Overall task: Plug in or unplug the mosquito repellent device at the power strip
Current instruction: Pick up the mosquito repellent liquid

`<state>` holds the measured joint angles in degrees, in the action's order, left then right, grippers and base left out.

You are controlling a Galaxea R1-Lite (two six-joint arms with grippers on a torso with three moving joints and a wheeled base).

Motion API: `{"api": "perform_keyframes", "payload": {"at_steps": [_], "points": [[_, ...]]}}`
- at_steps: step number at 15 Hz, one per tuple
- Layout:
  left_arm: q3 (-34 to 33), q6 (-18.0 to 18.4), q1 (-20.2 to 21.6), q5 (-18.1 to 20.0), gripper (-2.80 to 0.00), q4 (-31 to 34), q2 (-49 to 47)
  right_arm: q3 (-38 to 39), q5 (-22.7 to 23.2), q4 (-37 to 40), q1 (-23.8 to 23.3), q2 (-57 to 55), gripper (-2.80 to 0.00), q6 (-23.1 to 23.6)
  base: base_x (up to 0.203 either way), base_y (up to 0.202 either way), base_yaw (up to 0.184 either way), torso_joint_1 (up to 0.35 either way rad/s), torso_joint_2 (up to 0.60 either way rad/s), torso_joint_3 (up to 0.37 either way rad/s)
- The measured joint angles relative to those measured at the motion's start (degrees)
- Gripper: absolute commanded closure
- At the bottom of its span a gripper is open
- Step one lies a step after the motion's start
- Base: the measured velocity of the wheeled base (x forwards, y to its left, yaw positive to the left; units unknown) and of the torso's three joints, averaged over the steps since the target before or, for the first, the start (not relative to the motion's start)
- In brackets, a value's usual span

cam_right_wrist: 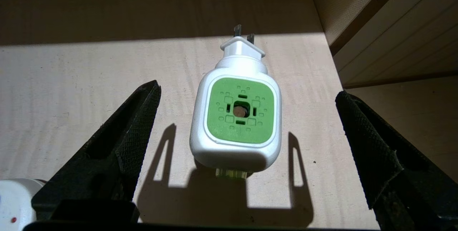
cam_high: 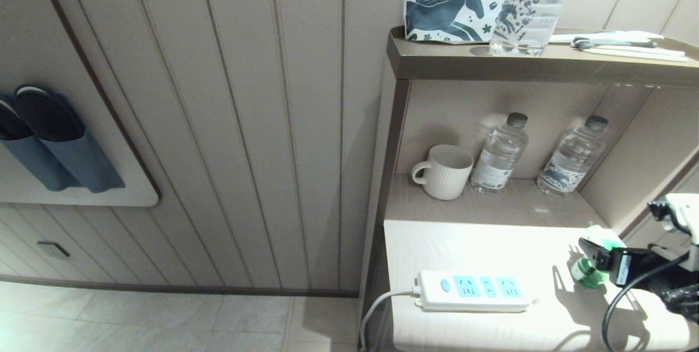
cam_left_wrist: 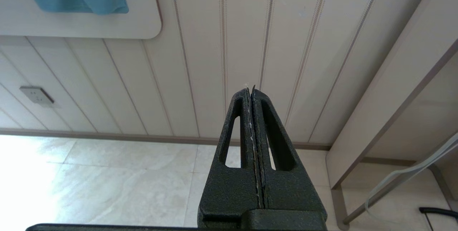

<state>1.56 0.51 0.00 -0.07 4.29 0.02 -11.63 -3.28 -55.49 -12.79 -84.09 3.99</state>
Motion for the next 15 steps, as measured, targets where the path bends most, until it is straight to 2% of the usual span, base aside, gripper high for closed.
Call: {"api": "perform_keyframes", "payload": {"at_steps": [4, 8, 11, 15], "points": [[0.01, 0.00, 0.00, 0.02, 0.00, 0.00, 0.00, 7.55, 0.11, -13.97, 0.74, -3.94, -2.80, -3.36, 0.000, 0.000, 0.000, 0.000, 0.00, 0.000], [0.01, 0.06, 0.00, 0.00, 0.00, 0.00, 0.00, 10.81, -1.97, -29.84, 0.50, -15.12, -2.80, -4.98, 0.000, 0.000, 0.000, 0.000, 0.00, 0.000], [0.01, 0.11, 0.00, 0.00, 0.00, 0.04, 0.00, 11.49, -3.13, -31.75, 3.36, -17.83, -2.80, -7.40, 0.000, 0.000, 0.000, 0.000, 0.00, 0.000], [0.01, 0.12, 0.00, 0.00, 0.00, 0.04, 0.00, 11.63, -3.41, -31.75, 4.28, -19.26, -2.80, -7.73, 0.000, 0.000, 0.000, 0.000, 0.00, 0.000]]}}
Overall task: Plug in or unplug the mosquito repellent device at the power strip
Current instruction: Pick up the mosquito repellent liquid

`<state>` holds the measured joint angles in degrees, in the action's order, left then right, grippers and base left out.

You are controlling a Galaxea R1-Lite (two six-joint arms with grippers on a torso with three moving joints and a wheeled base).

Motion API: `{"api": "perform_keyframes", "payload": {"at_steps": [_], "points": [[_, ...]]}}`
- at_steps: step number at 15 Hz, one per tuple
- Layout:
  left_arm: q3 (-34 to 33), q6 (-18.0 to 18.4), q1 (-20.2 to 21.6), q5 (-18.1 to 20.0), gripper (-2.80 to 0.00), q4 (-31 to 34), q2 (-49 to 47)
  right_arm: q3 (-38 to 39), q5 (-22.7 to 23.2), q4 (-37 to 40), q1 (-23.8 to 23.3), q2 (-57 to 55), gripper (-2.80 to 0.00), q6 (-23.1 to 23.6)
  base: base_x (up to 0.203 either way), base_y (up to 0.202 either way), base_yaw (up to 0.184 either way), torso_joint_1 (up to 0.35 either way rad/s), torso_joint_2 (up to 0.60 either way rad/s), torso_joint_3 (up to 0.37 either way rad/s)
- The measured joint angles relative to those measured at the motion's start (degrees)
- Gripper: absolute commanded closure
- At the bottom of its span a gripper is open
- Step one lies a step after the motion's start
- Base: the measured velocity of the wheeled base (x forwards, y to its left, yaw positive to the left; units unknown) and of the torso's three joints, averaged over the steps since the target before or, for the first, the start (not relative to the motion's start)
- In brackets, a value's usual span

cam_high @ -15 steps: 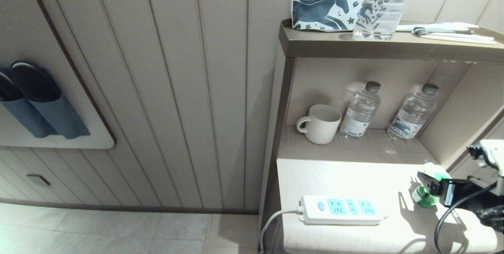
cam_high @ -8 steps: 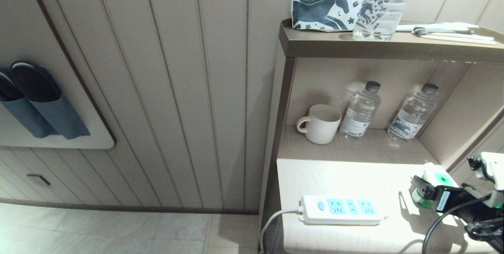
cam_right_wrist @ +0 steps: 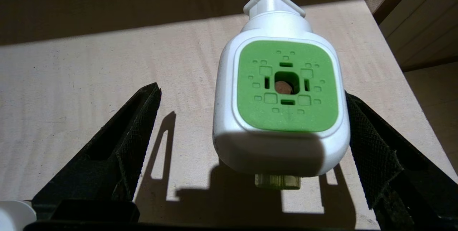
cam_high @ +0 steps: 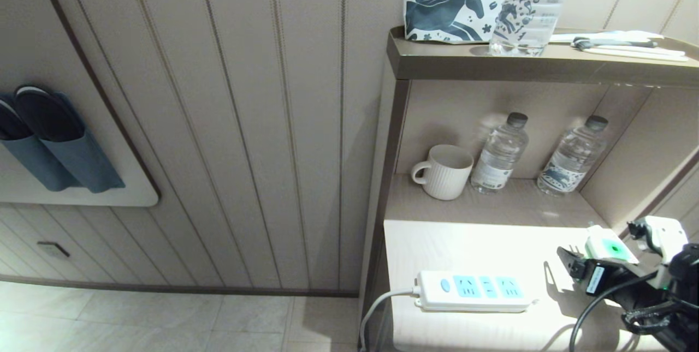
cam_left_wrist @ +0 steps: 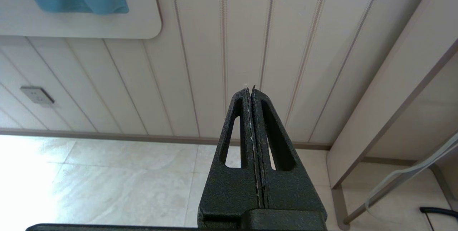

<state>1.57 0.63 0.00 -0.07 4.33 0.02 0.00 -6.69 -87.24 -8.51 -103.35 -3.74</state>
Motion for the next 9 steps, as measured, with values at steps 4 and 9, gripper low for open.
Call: {"api": "perform_keyframes", "payload": {"at_steps": [4, 9], "points": [[0.00, -0.01, 0.00, 0.00, 0.00, 0.00, 0.00, 0.00, 0.05, 0.00, -0.09, -0.17, -2.80, -0.02, 0.000, 0.000, 0.000, 0.000, 0.00, 0.000], [0.00, -0.02, 0.00, 0.00, 0.00, 0.00, 0.00, -1.07, -0.45, 0.00, -0.09, -0.27, -2.80, -0.05, 0.000, 0.000, 0.000, 0.000, 0.00, 0.000]]}}
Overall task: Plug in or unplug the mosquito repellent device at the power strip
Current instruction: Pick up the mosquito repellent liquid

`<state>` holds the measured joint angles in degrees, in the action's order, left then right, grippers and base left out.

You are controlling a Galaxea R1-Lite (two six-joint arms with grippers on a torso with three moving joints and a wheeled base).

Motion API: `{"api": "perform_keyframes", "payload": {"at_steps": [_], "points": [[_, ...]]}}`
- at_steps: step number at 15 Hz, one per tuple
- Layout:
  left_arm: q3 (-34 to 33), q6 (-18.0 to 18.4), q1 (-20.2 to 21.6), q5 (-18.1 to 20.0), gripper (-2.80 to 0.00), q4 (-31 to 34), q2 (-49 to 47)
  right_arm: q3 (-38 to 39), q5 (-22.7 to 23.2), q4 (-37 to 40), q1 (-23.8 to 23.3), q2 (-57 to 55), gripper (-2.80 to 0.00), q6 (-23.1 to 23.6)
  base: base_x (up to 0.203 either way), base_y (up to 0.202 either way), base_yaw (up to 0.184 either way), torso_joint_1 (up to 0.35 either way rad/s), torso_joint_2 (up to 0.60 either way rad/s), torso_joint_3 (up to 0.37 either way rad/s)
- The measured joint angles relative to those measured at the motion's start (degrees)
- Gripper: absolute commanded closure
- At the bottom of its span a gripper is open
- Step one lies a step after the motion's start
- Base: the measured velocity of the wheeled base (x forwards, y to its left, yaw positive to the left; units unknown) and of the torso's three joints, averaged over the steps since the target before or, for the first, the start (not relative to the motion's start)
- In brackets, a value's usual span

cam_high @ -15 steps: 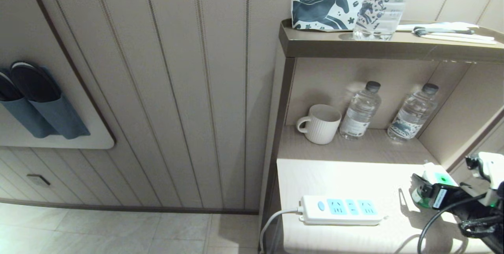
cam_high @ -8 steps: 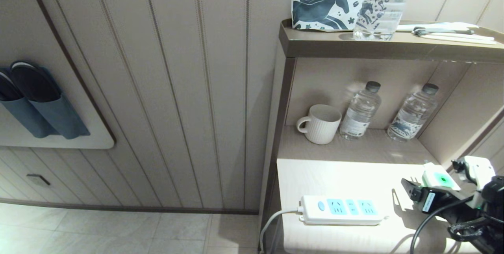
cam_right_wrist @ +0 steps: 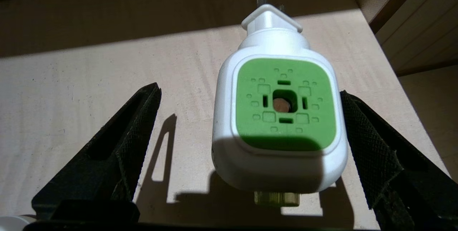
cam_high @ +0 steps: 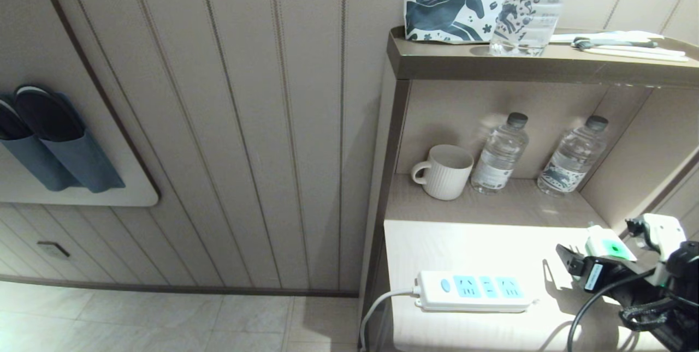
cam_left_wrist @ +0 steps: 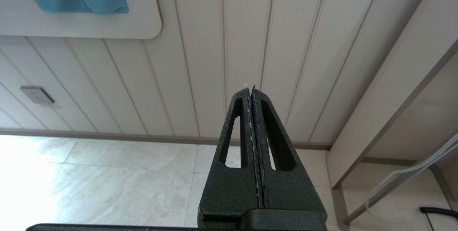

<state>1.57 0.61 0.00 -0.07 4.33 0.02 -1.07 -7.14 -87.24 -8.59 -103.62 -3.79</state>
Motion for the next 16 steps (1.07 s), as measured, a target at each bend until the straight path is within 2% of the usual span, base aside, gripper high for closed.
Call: {"api": "perform_keyframes", "payload": {"at_steps": [3, 16], "points": [[0.00, -0.01, 0.00, 0.02, 0.00, -0.02, 0.00, -1.04, -1.29, 0.00, 0.13, 0.21, -2.80, -0.04, 0.000, 0.000, 0.000, 0.000, 0.00, 0.000], [0.00, -0.04, 0.00, 0.00, 0.00, -0.04, 0.00, -2.04, -1.37, 0.00, 0.41, 0.15, -2.80, 0.62, 0.000, 0.000, 0.000, 0.000, 0.00, 0.000]]}}
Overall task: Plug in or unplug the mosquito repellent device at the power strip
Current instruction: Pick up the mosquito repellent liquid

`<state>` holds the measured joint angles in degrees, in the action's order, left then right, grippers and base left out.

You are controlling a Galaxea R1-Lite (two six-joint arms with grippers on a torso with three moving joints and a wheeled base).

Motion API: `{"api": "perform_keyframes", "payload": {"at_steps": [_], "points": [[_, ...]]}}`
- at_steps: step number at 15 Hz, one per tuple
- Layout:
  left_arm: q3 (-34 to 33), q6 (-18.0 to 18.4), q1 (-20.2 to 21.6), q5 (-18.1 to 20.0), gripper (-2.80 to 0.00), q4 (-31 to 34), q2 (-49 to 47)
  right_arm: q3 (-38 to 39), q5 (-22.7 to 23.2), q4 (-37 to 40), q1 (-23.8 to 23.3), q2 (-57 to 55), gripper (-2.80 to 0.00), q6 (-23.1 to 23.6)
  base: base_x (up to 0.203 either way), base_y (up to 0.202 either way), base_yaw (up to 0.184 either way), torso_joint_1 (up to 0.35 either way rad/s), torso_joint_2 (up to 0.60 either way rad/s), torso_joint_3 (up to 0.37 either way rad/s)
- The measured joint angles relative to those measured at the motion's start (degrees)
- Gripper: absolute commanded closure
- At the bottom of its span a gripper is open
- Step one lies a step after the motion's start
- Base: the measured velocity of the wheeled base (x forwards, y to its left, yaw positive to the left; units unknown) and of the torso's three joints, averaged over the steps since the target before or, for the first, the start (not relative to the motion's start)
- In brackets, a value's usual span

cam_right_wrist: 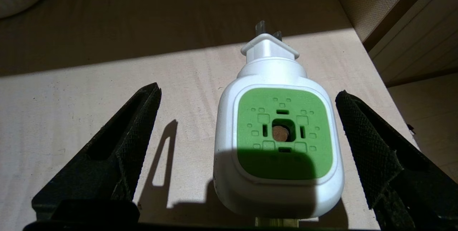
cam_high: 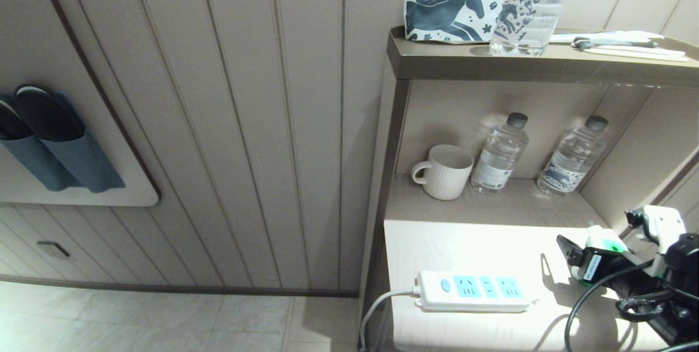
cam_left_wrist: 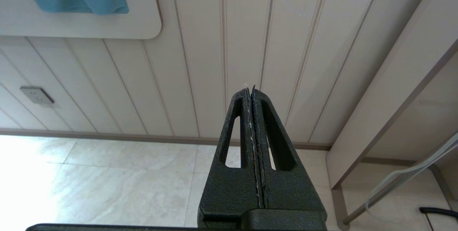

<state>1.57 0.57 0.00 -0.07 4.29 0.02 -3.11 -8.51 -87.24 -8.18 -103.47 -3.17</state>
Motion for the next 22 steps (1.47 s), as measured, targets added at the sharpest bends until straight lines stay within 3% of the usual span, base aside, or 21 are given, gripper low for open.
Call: {"api": "perform_keyframes", "payload": {"at_steps": [6, 7, 22], "points": [[0.00, 0.00, 0.00, 0.02, 0.00, 0.00, 0.00, 0.52, 0.02, 0.02, 0.30, -0.09, -2.80, -0.05, 0.000, 0.000, 0.000, 0.000, 0.00, 0.000], [0.00, 0.00, 0.00, 0.00, 0.00, 0.00, 0.00, 0.46, 0.02, 0.00, 0.33, -0.11, 0.00, -0.05, 0.000, 0.000, 0.000, 0.000, 0.00, 0.000], [0.00, -0.05, 0.00, 0.00, 0.00, 0.02, 0.00, -0.52, -0.26, 0.19, -0.05, 0.60, 0.00, 0.12, 0.000, 0.000, 0.000, 0.000, 0.00, 0.000]]}}
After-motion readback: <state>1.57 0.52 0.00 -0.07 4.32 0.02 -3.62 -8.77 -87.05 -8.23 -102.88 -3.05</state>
